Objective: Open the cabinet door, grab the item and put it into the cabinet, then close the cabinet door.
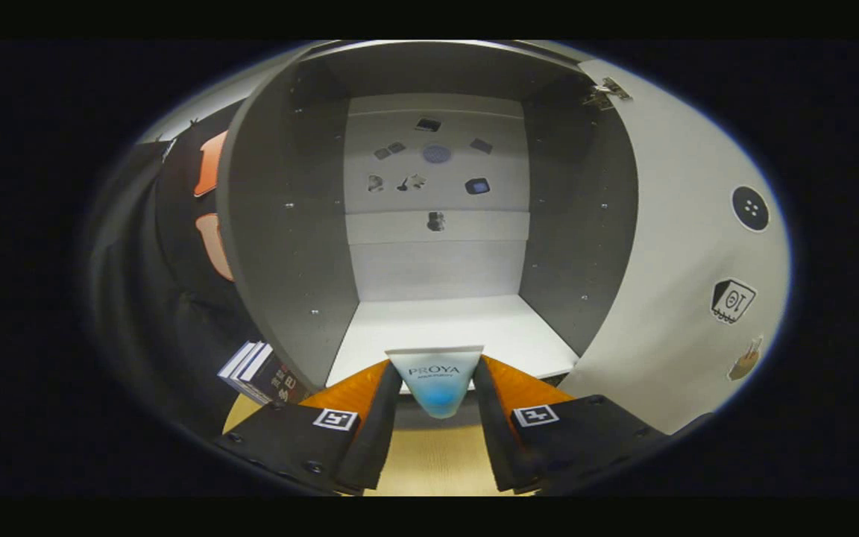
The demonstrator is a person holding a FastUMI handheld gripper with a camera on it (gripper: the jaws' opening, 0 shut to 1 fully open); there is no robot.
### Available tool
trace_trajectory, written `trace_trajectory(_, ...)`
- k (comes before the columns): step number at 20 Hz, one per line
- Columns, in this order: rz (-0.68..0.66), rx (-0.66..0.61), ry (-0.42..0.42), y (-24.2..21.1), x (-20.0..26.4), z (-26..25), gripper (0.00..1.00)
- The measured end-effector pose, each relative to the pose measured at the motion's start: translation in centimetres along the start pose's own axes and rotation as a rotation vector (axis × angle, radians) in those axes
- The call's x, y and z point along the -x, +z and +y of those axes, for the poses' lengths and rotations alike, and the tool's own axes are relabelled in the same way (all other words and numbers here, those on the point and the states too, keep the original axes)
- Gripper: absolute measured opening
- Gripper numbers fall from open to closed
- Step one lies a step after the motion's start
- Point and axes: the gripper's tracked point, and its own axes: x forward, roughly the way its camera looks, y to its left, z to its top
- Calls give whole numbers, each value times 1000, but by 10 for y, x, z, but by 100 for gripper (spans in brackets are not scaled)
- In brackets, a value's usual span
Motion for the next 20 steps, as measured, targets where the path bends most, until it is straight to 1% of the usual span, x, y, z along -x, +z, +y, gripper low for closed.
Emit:
trace_trajectory(2,5,8,-5,4,-19,-1,62)
trace_trajectory(8,52,12,-20,-6,-69,-5,62)
trace_trajectory(13,77,-4,-17,-12,-87,-7,62)
trace_trajectory(15,67,-6,-26,-10,-90,-10,62)
trace_trajectory(18,48,-1,-47,-6,-89,-14,66)
trace_trajectory(20,19,0,-55,0,-81,-17,76)
